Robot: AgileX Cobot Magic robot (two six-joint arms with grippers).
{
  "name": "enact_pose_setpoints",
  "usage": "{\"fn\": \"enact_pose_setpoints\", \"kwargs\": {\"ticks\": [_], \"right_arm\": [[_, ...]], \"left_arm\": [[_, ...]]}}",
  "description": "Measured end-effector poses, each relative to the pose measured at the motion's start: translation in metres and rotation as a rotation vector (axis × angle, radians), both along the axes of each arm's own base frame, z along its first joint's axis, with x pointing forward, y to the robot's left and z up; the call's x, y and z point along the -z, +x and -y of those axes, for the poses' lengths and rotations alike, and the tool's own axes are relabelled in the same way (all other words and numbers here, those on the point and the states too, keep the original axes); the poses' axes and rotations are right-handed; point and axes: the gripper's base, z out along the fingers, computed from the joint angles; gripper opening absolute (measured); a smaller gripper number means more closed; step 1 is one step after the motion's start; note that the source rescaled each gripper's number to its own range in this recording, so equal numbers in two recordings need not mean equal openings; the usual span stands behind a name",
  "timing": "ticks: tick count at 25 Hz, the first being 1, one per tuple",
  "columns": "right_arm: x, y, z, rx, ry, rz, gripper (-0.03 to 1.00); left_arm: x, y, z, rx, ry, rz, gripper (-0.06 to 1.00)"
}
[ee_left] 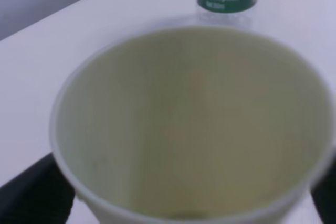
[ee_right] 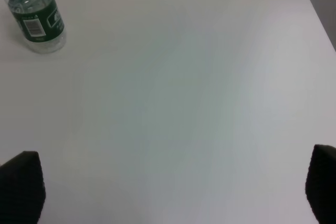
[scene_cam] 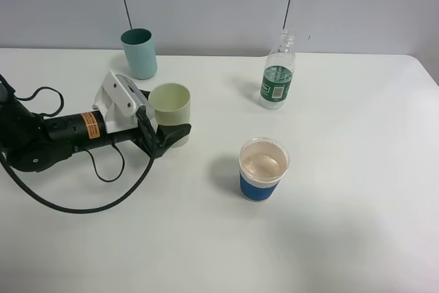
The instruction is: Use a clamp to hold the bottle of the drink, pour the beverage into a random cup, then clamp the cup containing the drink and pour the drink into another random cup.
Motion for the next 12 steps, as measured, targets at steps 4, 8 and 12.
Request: {"fn": "enact_pose_setpoints", "kwargs": {"ticks": [4,8,12], "right_arm": [[0.0,0.0,0.0,0.0,0.0,0.0,1.0],[0.0,0.0,0.0,0.0,0.0,0.0,1.0],[0.0,0.0,0.0,0.0,0.0,0.0,1.0]], "left_arm": [[-0.016,-0.019,-0.008,-0.042,-0.006,0.0,0.76],[-0.041,-0.04,-0.017,-0.09,-0.026,0.044,0.76],[-0.075,-0.066,-0.029,-0.163,-0.087,0.123,0.76]]}}
